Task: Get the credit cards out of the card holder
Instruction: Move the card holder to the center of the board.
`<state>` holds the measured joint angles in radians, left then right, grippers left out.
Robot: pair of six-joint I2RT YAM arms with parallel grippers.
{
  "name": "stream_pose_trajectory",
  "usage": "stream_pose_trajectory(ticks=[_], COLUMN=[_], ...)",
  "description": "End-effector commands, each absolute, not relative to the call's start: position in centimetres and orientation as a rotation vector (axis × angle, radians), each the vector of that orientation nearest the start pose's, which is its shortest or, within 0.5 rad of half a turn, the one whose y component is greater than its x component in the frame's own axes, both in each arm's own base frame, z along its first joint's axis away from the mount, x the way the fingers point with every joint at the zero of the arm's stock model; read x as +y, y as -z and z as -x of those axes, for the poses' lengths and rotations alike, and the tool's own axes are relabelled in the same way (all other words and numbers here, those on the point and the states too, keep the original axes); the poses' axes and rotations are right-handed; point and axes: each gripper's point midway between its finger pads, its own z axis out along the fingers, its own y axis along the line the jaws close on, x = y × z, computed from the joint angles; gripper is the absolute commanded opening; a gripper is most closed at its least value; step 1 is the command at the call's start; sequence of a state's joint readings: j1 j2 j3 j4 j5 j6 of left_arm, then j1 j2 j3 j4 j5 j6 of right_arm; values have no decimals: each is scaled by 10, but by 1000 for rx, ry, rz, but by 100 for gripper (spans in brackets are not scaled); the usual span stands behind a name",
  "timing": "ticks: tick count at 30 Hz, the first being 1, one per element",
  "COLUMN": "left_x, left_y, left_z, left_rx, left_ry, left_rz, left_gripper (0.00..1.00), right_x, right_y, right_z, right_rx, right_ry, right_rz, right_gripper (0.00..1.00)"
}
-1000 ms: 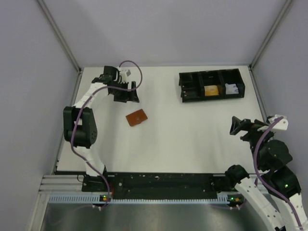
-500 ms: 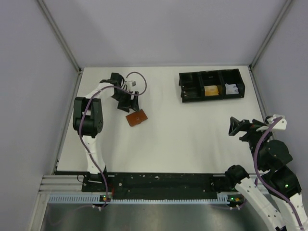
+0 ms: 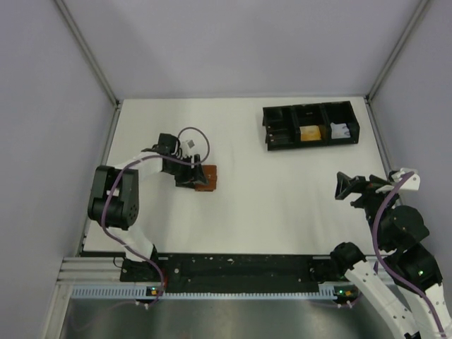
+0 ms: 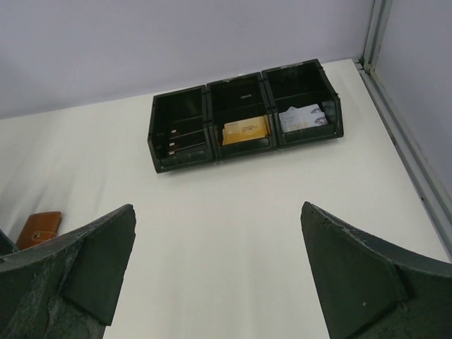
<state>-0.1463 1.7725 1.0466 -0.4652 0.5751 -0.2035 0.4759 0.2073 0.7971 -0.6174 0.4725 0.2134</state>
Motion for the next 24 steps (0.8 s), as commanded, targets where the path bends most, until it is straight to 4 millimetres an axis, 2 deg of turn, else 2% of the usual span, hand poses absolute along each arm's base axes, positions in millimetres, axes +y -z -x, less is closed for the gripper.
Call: stream_pose_trajectory(ticks=[1, 6, 10, 13, 17, 19, 24], left_x=[-141, -138, -145, -149, -151, -154, -165], left_y=[-48, -52, -45, -35, -27, -24, -19], left_z=[-333, -352, -362, -361, -354, -350, -340], left_rx=[2616, 2546, 2551, 2578, 2584, 2582, 2589], left_ry=[758, 731, 777, 805, 824, 844, 868], left_rz=[102, 252, 270, 270, 255, 252, 216], left_gripper=[70, 69, 66, 62, 45, 39, 34], right_x=[15, 14, 16, 17, 21, 29, 53], right_y=[-318, -316, -315, -314, -314, -312, -307], right_z=[-178, -178, -178, -179, -180, -180, -183], right_rx=[1554, 1558, 1560, 1564, 1570, 1581, 1615], right_ry=[-200, -195, -201, -205, -226, -260, -339], right_rz=[-159, -160, -154, -151, -144, -115, -20], right_gripper=[98, 98, 98, 98, 98, 98, 99])
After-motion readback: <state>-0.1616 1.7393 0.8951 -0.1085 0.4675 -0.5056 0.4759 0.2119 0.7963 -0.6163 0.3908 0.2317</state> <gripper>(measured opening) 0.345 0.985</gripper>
